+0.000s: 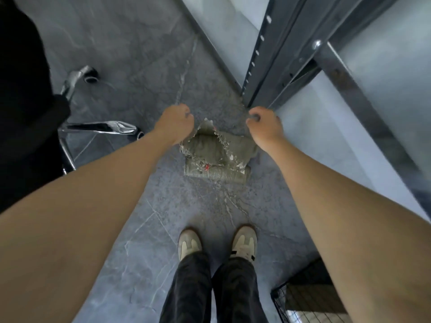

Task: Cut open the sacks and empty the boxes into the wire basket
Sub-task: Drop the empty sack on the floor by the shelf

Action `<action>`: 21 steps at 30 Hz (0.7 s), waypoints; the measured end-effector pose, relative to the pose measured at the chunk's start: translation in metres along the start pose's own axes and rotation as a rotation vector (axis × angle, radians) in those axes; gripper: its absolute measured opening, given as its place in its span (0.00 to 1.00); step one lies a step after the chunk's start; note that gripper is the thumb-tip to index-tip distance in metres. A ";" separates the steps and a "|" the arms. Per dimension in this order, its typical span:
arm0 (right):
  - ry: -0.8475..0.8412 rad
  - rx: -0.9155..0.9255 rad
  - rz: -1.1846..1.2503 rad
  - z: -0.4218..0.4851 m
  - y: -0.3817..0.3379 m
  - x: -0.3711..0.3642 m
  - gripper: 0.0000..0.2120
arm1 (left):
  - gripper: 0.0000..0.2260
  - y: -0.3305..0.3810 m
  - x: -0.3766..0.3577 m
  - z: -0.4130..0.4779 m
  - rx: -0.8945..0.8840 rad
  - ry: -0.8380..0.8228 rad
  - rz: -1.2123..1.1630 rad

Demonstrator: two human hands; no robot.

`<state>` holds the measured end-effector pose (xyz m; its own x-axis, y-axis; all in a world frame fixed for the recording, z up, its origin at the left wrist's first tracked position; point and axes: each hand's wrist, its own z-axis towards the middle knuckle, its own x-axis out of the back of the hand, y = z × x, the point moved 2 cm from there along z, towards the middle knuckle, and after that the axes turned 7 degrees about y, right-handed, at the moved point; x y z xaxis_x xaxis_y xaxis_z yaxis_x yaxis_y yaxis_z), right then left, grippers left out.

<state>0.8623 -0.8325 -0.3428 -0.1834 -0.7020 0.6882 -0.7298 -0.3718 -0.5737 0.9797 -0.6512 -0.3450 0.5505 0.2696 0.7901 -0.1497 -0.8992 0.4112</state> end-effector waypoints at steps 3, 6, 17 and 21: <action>0.021 0.067 -0.001 -0.029 -0.033 0.035 0.17 | 0.13 0.023 0.040 -0.025 -0.020 0.016 -0.005; 0.019 0.100 -0.009 -0.061 -0.066 0.070 0.17 | 0.14 0.044 0.083 -0.056 -0.050 0.032 0.003; 0.141 0.144 0.012 -0.183 -0.181 0.196 0.14 | 0.08 0.130 0.231 -0.171 -0.258 0.058 0.044; 0.201 0.157 -0.011 -0.228 -0.209 0.242 0.14 | 0.10 0.159 0.277 -0.211 -0.320 0.079 0.031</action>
<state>0.8204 -0.7863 0.0454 -0.3144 -0.5682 0.7604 -0.6245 -0.4795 -0.6165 0.9345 -0.6471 0.0353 0.4780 0.2814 0.8321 -0.4228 -0.7566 0.4987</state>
